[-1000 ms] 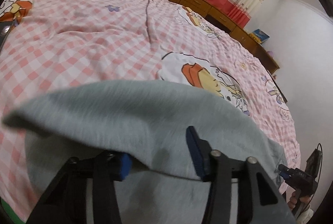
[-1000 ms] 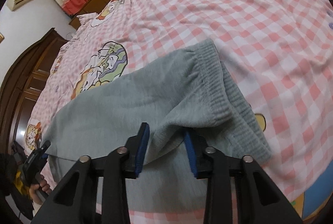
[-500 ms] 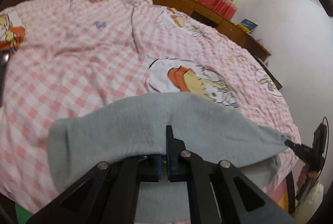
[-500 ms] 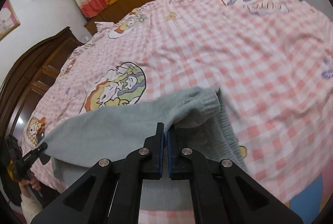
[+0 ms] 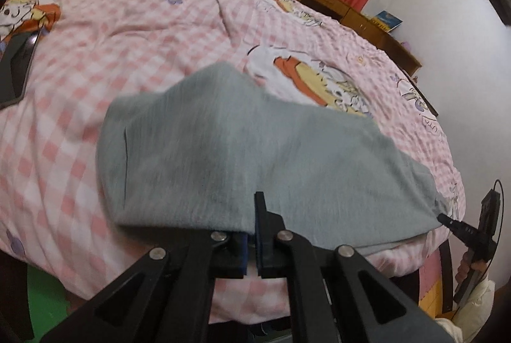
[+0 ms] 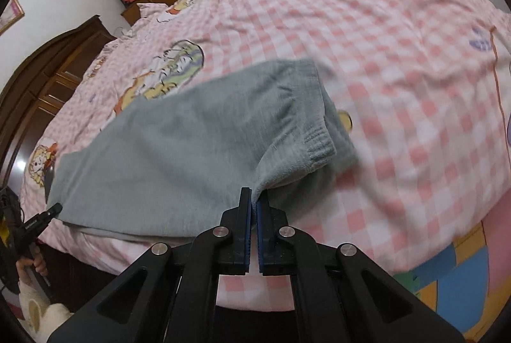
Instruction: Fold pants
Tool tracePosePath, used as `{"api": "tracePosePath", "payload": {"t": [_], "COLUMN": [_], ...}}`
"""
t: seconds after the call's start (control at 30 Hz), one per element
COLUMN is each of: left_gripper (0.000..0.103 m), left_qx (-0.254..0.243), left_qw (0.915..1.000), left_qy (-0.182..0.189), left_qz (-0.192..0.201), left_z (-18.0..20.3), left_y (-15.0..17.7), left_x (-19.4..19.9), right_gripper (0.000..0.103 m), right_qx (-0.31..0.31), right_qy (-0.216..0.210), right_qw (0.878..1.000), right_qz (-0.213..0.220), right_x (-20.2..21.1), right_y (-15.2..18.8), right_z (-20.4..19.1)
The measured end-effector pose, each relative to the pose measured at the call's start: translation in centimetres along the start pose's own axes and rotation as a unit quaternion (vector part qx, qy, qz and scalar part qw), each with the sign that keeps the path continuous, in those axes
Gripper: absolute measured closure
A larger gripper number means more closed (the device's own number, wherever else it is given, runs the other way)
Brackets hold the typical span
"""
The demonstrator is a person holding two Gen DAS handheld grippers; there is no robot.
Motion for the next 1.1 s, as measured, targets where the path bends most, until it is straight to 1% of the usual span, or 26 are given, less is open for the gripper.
{"api": "tracePosePath", "payload": {"t": [0.1,0.2,0.3,0.43,0.53,0.6,0.63,0.7,0.77,0.8,0.83,0.9,0.93,1.0,1.03,1.1], "left_gripper": [0.1,0.1,0.1,0.1,0.1,0.1,0.1,0.095,0.089,0.087,0.085,0.071,0.068,0.057,0.054,0.044], "left_qx": [-0.003,0.007,0.016,0.0,-0.001,0.011,0.014,0.017,0.025,0.025,0.022,0.012,0.004,-0.011,-0.017,-0.028], "left_qw": [1.0,0.9999,0.9998,0.9998,0.9999,0.9999,0.9998,0.9986,0.9972,0.9972,0.9972,0.9972,0.9973,0.9974,0.9973,0.9973], "left_qy": [-0.008,-0.005,0.009,0.002,-0.002,-0.005,-0.007,-0.028,-0.037,-0.037,-0.038,-0.049,-0.054,-0.058,-0.06,-0.062], "left_qz": [-0.005,-0.011,0.003,0.02,0.012,-0.008,-0.015,-0.042,-0.06,-0.061,-0.06,-0.056,-0.05,-0.042,-0.039,-0.028], "left_z": [-0.3,-0.6,-0.5,-0.1,-0.4,-1.1,-1.4,-2.0,-2.4,-2.5,-2.5,-2.6,-2.5,-2.2,-2.0,-1.3], "left_y": [0.6,0.9,0.4,-0.5,0.0,0.9,1.2,2.1,2.9,3.0,3.1,3.0,2.9,2.5,2.4,1.8], "left_x": [-0.3,-0.7,0.5,2.2,2.0,0.6,-0.1,-1.9,-2.7,-2.7,-2.6,-1.8,-1.1,0.2,0.9,2.5], "right_gripper": [0.1,0.1,0.1,0.1,0.1,0.1,0.1,0.098,0.097,0.095,0.091,0.076,0.064,0.063,0.063,0.063], "right_qx": [-0.001,-0.011,-0.013,0.002,0.001,0.0,0.003,0.008,0.01,0.011,0.011,0.003,-0.006,-0.027,-0.036,-0.047], "right_qy": [0.009,0.004,-0.014,-0.011,-0.004,0.01,0.023,0.049,0.053,0.05,0.048,0.054,0.059,0.05,0.045,0.041], "right_qw": [1.0,1.0,1.0,0.999,1.0,1.0,1.0,0.999,0.999,0.999,0.999,0.999,0.998,0.998,0.998,0.998], "right_qz": [-0.002,-0.001,0.02,0.037,0.026,0.012,0.004,-0.005,-0.005,-0.003,-0.004,-0.003,0.0,0.004,0.006,0.023], "right_x": [-0.7,-0.6,1.0,2.5,1.6,0.1,-0.8,-2.1,-2.4,-2.3,-2.1,-1.6,-1.2,-0.4,0.0,1.1], "right_y": [0.6,0.7,-0.3,-1.0,-0.3,0.4,0.8,1.2,1.4,1.4,1.4,1.5,1.4,1.3,1.2,0.6], "right_z": [0.6,0.9,0.4,-0.1,0.3,0.7,0.9,1.4,1.5,1.6,1.7,2.4,2.9,3.8,4.0,4.5]}}
Point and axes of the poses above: each gripper's, at about its wrist camera, not at the fingertips, and x roughly against the way its jaws point, z to its right, y to its underside, the point moved 7 cm from there along -x, roughly the way its jaws point, and after that the axes turned 8 degrees about -x, right-handed, at the moved point
